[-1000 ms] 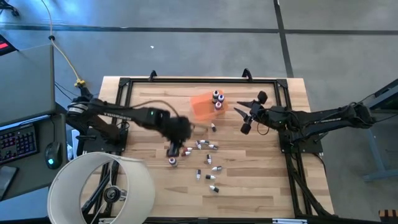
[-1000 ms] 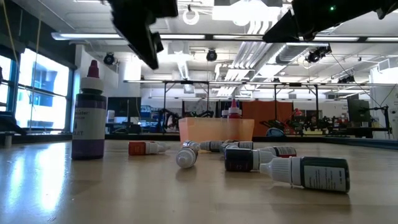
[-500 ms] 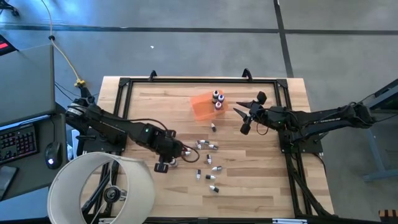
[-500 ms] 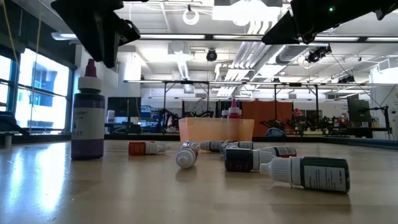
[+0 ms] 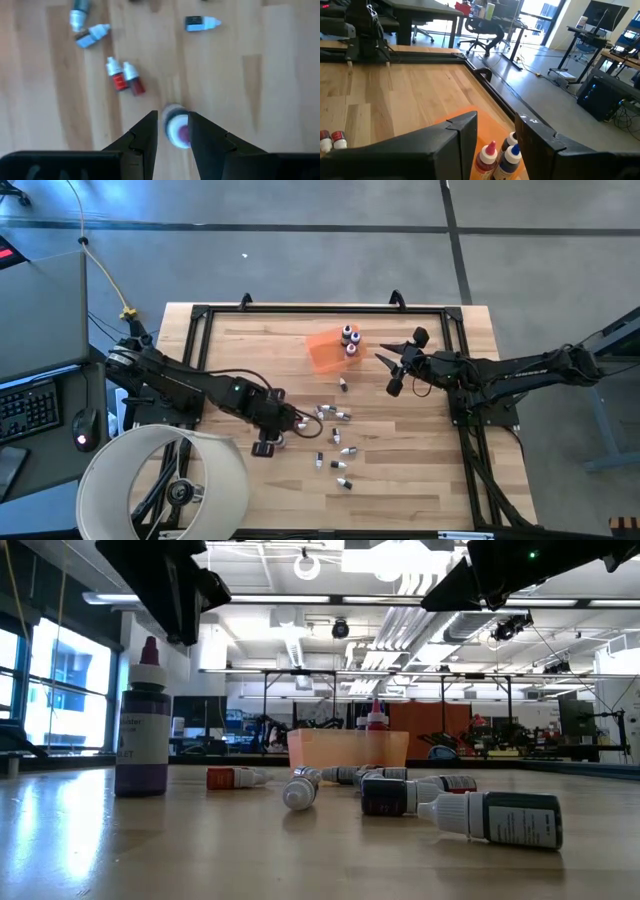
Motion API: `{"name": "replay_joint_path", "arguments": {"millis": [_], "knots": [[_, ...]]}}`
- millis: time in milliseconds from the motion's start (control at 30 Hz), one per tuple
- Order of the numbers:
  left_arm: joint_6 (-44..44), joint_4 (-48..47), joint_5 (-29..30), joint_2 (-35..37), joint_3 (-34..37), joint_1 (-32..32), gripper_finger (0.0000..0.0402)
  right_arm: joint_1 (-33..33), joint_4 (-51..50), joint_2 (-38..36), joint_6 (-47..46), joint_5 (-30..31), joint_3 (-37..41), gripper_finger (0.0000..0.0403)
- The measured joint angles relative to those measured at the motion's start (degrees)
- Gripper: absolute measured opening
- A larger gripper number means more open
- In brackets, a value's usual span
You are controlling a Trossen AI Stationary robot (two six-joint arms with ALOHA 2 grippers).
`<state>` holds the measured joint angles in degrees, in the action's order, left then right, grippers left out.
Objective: Pick & Place food coloring
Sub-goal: Put the big violet food coloring bottle into the orange bin
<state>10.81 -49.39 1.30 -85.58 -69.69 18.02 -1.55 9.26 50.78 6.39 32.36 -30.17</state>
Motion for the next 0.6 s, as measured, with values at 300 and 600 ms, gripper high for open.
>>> {"name": "replay_joint_path", "arguments": {"millis": [300, 600], "knots": [[1.51, -0.71, -4.03, -0.86, -0.03, 0.02, 0.0106, 0.0, -0.02, -0.02, 0.0, -0.02, 0.0, 0.0126], [3.66, -2.6, -3.48, -1.26, -0.02, 0.02, 0.0106, -0.01, -0.04, -0.02, 0.0, -0.02, 0.0, 0.0126]]}}
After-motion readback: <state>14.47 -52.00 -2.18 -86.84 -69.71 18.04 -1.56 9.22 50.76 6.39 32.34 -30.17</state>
